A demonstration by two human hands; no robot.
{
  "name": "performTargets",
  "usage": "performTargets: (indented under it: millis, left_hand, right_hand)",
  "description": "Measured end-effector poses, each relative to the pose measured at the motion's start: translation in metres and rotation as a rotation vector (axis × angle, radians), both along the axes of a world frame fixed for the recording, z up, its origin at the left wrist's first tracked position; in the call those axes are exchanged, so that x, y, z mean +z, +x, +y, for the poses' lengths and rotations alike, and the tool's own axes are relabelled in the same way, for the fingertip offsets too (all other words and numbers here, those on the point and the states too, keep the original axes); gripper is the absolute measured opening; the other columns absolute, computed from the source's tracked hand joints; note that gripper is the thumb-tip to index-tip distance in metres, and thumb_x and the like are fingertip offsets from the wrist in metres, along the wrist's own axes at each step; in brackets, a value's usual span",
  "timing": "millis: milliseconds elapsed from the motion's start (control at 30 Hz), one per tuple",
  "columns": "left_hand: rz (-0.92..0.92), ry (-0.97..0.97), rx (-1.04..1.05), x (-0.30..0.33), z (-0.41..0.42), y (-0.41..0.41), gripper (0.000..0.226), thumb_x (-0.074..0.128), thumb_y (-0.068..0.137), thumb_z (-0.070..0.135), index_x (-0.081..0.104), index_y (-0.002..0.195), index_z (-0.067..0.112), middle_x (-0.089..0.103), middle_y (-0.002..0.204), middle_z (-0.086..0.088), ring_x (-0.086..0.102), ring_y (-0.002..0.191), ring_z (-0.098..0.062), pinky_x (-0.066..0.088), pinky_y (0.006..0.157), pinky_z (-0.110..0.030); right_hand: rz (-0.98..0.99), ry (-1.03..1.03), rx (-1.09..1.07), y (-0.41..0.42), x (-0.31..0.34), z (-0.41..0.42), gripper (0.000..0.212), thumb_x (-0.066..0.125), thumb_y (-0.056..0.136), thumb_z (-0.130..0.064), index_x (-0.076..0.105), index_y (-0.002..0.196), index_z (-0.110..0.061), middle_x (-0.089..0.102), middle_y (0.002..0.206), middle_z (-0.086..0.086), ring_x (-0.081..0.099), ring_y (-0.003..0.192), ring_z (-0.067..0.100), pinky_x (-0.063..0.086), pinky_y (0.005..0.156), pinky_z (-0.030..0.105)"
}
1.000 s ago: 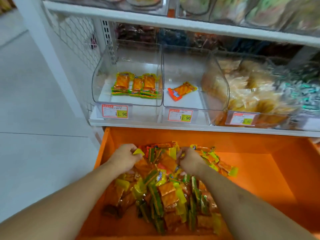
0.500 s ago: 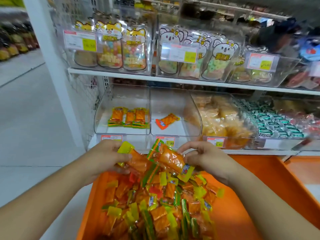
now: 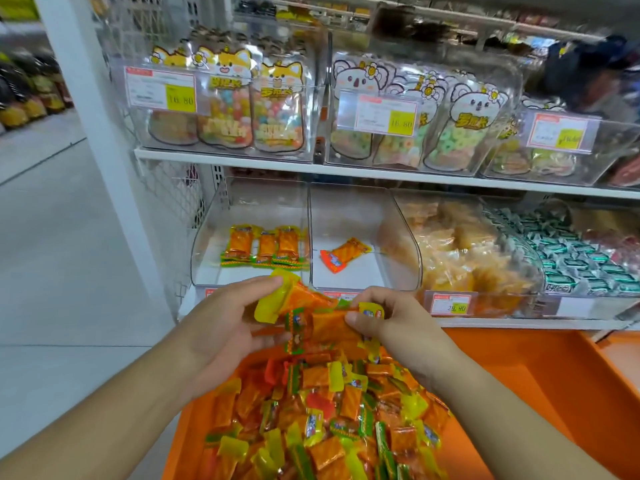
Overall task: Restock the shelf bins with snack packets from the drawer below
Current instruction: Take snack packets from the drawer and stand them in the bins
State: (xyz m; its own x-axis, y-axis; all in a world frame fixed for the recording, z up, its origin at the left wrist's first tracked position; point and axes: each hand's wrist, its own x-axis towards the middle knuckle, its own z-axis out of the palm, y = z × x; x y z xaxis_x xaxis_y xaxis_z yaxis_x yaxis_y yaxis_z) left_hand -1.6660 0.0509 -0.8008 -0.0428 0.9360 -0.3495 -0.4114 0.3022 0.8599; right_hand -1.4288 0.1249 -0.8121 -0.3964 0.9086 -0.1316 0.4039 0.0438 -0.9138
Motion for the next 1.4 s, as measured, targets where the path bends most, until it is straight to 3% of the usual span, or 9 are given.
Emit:
performTargets:
  millis: [100, 233, 367, 500, 633, 867, 1000, 1200, 1400]
  left_hand:
    - [-0.048, 0.0, -0.018, 0.001, 0.001, -0.005, 0.047, 0.061, 0.095, 0.044, 0.072, 0.117, 0.004, 0.068, 0.108, -0.018, 0.061, 0.095, -0.033, 0.047, 0.084, -0.049]
    - [-0.017, -0.009, -0.063, -0.001, 0.002, -0.008, 0.035, 0.055, 0.1, 0.031, 0.075, 0.108, 0.003, 0.065, 0.106, -0.019, 0.058, 0.088, -0.027, 0.045, 0.07, -0.039]
    - [0.036, -0.042, -0.217, -0.006, -0.001, -0.008, 0.039, 0.062, 0.09, 0.022, 0.071, 0.118, -0.003, 0.065, 0.115, -0.021, 0.054, 0.102, -0.028, 0.046, 0.086, -0.041]
    - [0.039, -0.086, -0.369, -0.003, -0.006, -0.008, 0.042, 0.076, 0.084, 0.026, 0.073, 0.115, 0.0, 0.07, 0.107, -0.02, 0.064, 0.094, -0.028, 0.053, 0.08, -0.037]
    - [0.096, -0.082, -0.508, -0.002, -0.006, -0.011, 0.05, 0.077, 0.083, 0.023, 0.07, 0.128, 0.003, 0.067, 0.132, -0.023, 0.065, 0.117, -0.032, 0.055, 0.094, -0.035]
    - [0.179, -0.147, -0.219, -0.007, -0.001, -0.016, 0.064, 0.084, 0.07, 0.003, 0.063, 0.129, -0.007, 0.073, 0.118, -0.024, 0.072, 0.093, -0.025, 0.05, 0.091, -0.04]
    - [0.201, -0.125, -0.116, -0.004, 0.001, -0.021, 0.049, 0.08, 0.077, 0.002, 0.07, 0.125, 0.001, 0.075, 0.116, -0.02, 0.072, 0.112, -0.036, 0.054, 0.102, -0.053]
    - [0.177, -0.066, 0.096, -0.009, 0.001, -0.001, 0.042, 0.078, 0.08, -0.006, 0.067, 0.12, 0.003, 0.074, 0.11, -0.026, 0.073, 0.094, -0.043, 0.061, 0.082, -0.051]
    - [0.019, 0.045, 0.056, -0.008, -0.005, 0.026, 0.05, 0.074, 0.081, -0.01, 0.061, 0.127, 0.003, 0.074, 0.118, -0.022, 0.073, 0.107, -0.038, 0.061, 0.091, -0.054]
  right_hand:
    - [0.057, 0.012, 0.009, -0.006, 0.0, 0.004, 0.007, 0.077, 0.093, -0.028, 0.074, 0.092, -0.023, 0.076, 0.1, 0.012, 0.071, 0.085, 0.03, 0.058, 0.082, 0.054]
    - [0.107, 0.02, 0.03, -0.009, 0.007, 0.005, 0.007, 0.077, 0.093, -0.019, 0.073, 0.089, -0.015, 0.069, 0.079, 0.011, 0.062, 0.072, 0.016, 0.049, 0.07, 0.039]
    - [0.109, 0.101, 0.026, -0.009, 0.011, 0.0, 0.006, 0.08, 0.089, -0.014, 0.074, 0.09, -0.015, 0.072, 0.088, 0.018, 0.065, 0.074, 0.027, 0.054, 0.071, 0.043]
    - [0.118, 0.127, 0.109, -0.003, 0.015, -0.003, 0.009, 0.08, 0.088, -0.008, 0.077, 0.093, -0.015, 0.078, 0.095, 0.003, 0.074, 0.092, 0.02, 0.062, 0.083, 0.042]
    - [0.023, 0.202, 0.215, 0.0, 0.016, -0.007, 0.02, 0.082, 0.086, -0.007, 0.078, 0.09, -0.026, 0.072, 0.123, -0.015, 0.064, 0.122, 0.003, 0.052, 0.102, 0.031]
    - [-0.076, 0.329, 0.112, 0.023, 0.034, 0.003, 0.012, 0.082, 0.088, -0.018, 0.076, 0.089, -0.03, 0.073, 0.09, -0.001, 0.069, 0.089, 0.021, 0.057, 0.08, 0.043]
    - [0.031, 0.301, 0.001, 0.038, 0.04, 0.01, 0.009, 0.08, 0.088, -0.015, 0.076, 0.086, -0.023, 0.071, 0.082, 0.001, 0.065, 0.075, 0.013, 0.049, 0.066, 0.023]
    - [0.367, -0.014, -0.153, 0.018, 0.023, 0.0, 0.024, 0.084, 0.076, -0.028, 0.071, 0.089, -0.012, 0.069, 0.078, 0.015, 0.064, 0.068, 0.026, 0.049, 0.067, 0.038]
    - [0.209, -0.004, -0.231, -0.019, -0.004, -0.017, 0.023, 0.086, 0.085, -0.029, 0.07, 0.085, -0.012, 0.074, 0.085, 0.013, 0.073, 0.078, 0.029, 0.059, 0.074, 0.051]
